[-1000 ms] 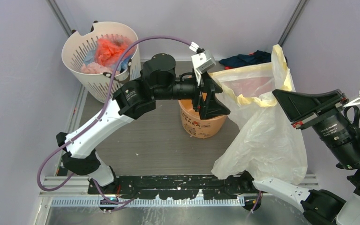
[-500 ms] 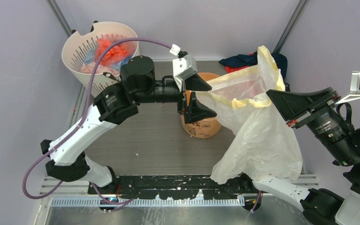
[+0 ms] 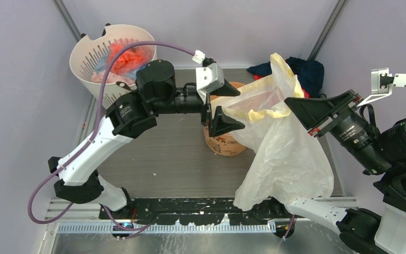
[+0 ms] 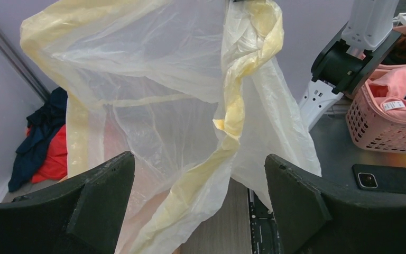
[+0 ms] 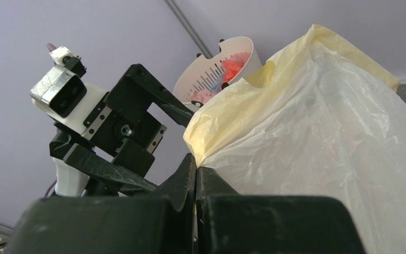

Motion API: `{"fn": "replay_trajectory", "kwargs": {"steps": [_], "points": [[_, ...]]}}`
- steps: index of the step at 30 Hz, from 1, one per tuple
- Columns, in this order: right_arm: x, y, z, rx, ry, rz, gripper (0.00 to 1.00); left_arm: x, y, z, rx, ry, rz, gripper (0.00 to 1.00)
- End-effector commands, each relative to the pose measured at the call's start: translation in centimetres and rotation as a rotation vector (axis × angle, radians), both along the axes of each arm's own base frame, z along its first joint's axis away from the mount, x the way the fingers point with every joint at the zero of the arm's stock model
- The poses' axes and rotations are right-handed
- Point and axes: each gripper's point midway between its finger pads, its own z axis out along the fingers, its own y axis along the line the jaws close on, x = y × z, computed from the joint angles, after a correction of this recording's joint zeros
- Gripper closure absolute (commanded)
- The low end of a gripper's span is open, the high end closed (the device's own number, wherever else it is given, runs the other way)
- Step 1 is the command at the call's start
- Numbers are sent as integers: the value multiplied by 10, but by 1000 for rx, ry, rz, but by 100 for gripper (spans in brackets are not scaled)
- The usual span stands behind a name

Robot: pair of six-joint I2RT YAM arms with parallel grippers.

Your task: Put the trash bags into the trash bin

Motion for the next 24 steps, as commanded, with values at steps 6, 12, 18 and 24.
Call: {"fn": "replay_trajectory", "kwargs": {"steps": [6, 12, 18, 24], "points": [[-4, 9, 20, 60, -40, 53, 99, 18, -15, -4, 6, -21, -22, 7], [-7, 8, 23, 68, -50, 58, 99, 10, -29, -13, 8, 55, -119, 26], [-7, 6, 17, 64, -45, 48, 99, 1, -27, -7, 1, 120, -174, 85], [-10, -4, 12, 51, -43, 20, 99, -2, -11, 20, -54, 101, -154, 91]]}}
